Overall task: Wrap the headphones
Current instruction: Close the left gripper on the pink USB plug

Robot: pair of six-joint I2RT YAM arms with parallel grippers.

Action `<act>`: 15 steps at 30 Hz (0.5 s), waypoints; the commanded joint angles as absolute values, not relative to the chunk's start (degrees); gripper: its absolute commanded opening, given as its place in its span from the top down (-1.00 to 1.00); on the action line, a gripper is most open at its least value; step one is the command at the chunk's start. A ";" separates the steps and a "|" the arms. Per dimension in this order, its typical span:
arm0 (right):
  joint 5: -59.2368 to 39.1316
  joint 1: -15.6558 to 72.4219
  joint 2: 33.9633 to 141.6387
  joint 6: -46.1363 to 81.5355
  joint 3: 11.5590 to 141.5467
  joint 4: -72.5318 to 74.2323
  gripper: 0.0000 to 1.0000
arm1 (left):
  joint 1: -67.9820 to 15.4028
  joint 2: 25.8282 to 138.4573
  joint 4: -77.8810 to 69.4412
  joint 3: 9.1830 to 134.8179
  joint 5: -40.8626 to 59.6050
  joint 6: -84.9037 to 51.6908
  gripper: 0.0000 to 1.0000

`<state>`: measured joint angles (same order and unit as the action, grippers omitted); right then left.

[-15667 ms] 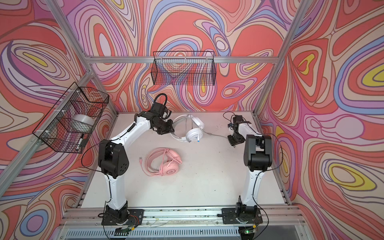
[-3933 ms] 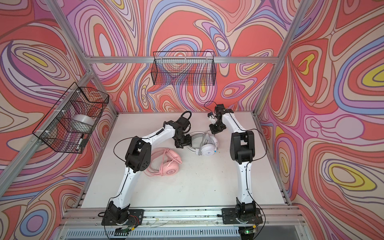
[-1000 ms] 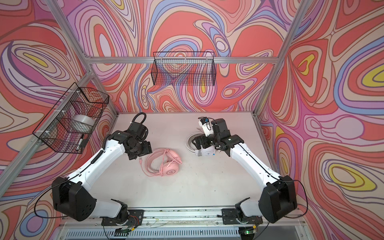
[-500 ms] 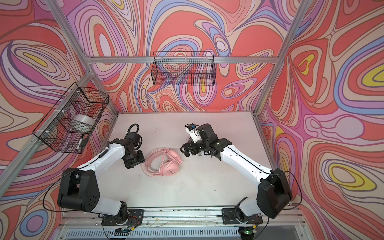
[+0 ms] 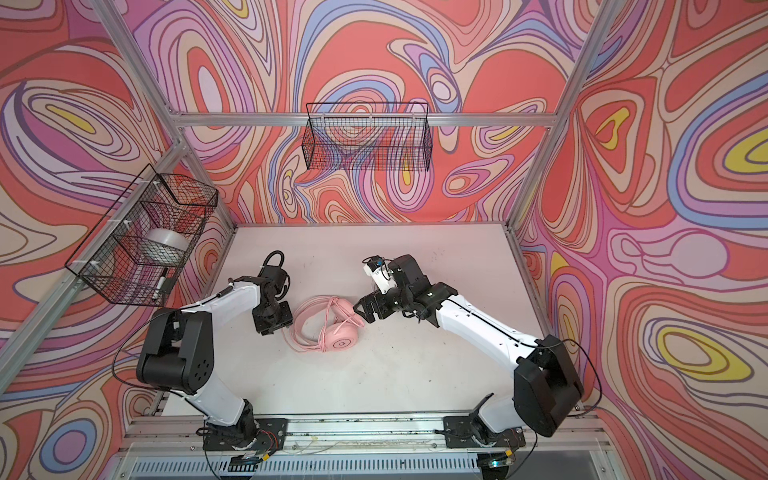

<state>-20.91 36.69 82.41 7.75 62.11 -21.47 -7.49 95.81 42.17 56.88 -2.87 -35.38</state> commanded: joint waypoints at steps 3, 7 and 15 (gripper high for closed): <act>-21.45 37.09 82.11 7.48 61.28 -18.85 -0.97 | -6.99 97.66 40.86 57.96 -6.37 -34.03 0.15; -21.14 37.09 82.14 7.48 61.18 -18.89 -0.97 | -6.86 99.43 39.56 58.05 -6.53 -33.47 0.23; -20.44 37.17 82.28 6.92 61.79 -19.85 -0.97 | -6.86 101.78 38.21 58.27 -4.95 -33.88 0.48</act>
<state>-20.88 36.80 82.41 7.60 61.87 -20.10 -7.40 99.29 38.83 58.70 -4.89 -34.09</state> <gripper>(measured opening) 0.984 0.275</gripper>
